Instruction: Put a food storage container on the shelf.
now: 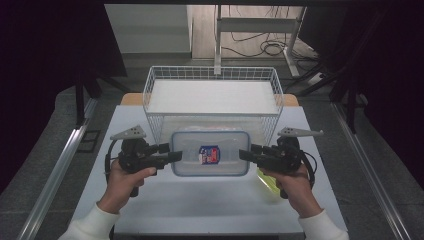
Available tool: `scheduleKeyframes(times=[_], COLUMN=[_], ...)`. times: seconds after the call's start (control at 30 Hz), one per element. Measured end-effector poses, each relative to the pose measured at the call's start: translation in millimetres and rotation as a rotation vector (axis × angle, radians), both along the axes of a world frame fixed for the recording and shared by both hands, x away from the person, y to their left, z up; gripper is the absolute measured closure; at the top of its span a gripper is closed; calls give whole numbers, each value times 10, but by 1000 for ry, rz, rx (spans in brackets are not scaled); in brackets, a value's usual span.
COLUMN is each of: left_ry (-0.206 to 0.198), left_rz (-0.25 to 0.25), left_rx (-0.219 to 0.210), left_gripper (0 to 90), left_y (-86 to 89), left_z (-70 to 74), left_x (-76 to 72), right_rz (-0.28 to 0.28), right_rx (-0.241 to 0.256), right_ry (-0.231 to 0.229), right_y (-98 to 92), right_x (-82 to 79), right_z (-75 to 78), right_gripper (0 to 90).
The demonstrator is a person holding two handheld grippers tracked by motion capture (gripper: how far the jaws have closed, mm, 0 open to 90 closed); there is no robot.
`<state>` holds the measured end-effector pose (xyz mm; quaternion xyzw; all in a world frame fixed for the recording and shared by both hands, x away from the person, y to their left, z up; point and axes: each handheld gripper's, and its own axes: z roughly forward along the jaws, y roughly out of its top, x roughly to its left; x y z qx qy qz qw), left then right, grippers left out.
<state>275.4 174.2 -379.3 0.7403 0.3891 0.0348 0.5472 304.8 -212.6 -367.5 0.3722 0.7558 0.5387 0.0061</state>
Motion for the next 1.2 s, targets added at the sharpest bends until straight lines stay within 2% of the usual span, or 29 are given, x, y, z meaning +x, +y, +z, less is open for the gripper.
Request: scheduleKeyframes(times=[0.1,0.13,0.17,0.2,0.23,0.3,0.43,0.47,0.5,0.67,0.83,1.07,1.17,1.2], left_ry=[-15,-22,-36,-36,-48,-60,-66,-66,-66,-91,-100,-99,-80,-80], left_rz=[-6,-6,-7,-7,-8,-6,-12,-12,-16,-20,-18,1,1,1], left_rx=[2,1,4,4,7,10,20,20,20,16,10,6,6,6], left_gripper=[489,489,489,489,489,489,489,488,488,488,488,487,487,488], left_y=[7,6,10,10,14,16,26,26,37,59,75,62,44,44], left_z=[93,143,240,240,338,432,586,586,638,744,830,892,874,874], left_x=[47,70,125,125,180,237,364,364,428,554,683,836,961,961], right_rz=[-3,-3,-5,-5,-6,-8,-11,-11,-15,-20,-20,-24,-26,-26], right_rx=[-1,0,-1,-1,1,5,11,11,6,-6,-10,1,3,3], right_ry=[-15,-29,-38,-38,-49,-62,-72,-72,-77,-96,-105,-102,-96,-96], right_y=[1,2,4,4,9,12,18,18,28,55,70,73,61,61], right_x=[33,72,95,95,140,194,307,307,355,463,590,776,907,907], right_z=[98,199,248,248,345,430,570,570,630,774,892,941,933,933], right_gripper=[527,527,527,527,527,527,526,526,526,525,525,522,521,521])
